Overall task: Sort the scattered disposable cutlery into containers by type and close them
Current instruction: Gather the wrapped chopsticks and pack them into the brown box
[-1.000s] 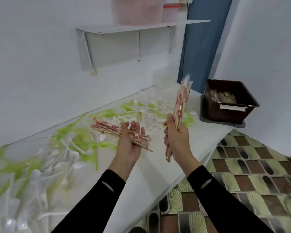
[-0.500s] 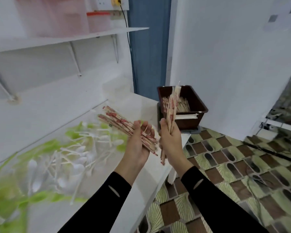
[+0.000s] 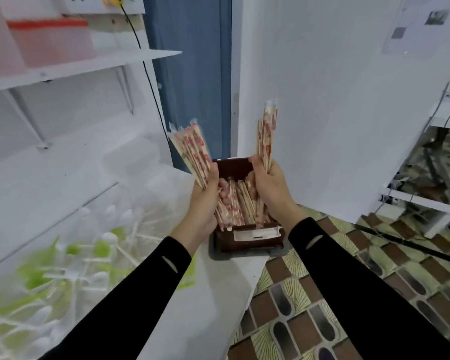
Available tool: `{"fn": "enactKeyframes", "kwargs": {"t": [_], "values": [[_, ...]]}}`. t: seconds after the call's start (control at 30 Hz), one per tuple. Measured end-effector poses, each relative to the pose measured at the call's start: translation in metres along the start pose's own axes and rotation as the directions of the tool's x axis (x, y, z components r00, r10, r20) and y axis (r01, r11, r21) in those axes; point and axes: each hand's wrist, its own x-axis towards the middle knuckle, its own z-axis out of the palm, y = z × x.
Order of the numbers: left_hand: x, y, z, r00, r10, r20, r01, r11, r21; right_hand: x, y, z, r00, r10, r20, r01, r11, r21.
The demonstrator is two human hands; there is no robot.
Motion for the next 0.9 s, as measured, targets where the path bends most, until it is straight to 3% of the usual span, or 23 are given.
{"fn": "enactKeyframes", "kwargs": {"t": [0.23,0.33,0.43,0.5,0.6,0.73,0.8,0.9], "values": [[0.057,-0.036,0.016,0.996,-0.089,-0.017,0.09,0.994,0.057,0.042,0.041,-0.01,0.993,-0.067,-0.101,0.059,0.995,-0.079],[0.076,-0.074,0.011,0.979,-0.204,0.013,0.191,0.934,0.301,0.052,0.074,-0.013,0.992,0.028,-0.121,-0.052,0.979,-0.196],[0.081,-0.097,0.005,0.945,-0.314,0.088,0.17,0.706,0.688,0.054,0.093,-0.017,0.971,0.236,-0.046,-0.232,0.866,-0.443],[0.082,-0.098,0.006,0.952,-0.288,0.105,0.104,0.626,0.773,0.054,0.093,-0.017,0.963,0.264,-0.045,-0.25,0.826,-0.505],[0.087,-0.095,0.007,0.973,-0.216,0.081,0.076,0.631,0.772,0.055,0.091,-0.016,0.984,0.175,-0.034,-0.168,0.85,-0.5],[0.082,-0.093,0.006,0.982,-0.051,0.183,-0.1,0.685,0.722,0.053,0.093,-0.016,0.992,0.122,-0.006,-0.107,0.847,-0.52],[0.077,-0.088,0.007,0.982,-0.049,0.184,-0.104,0.673,0.732,0.053,0.095,-0.014,0.997,0.074,0.01,-0.052,0.785,-0.617],[0.077,-0.086,0.008,0.991,-0.046,0.122,-0.079,0.535,0.841,0.053,0.098,-0.01,0.996,0.053,0.074,0.03,0.579,-0.815]]}}
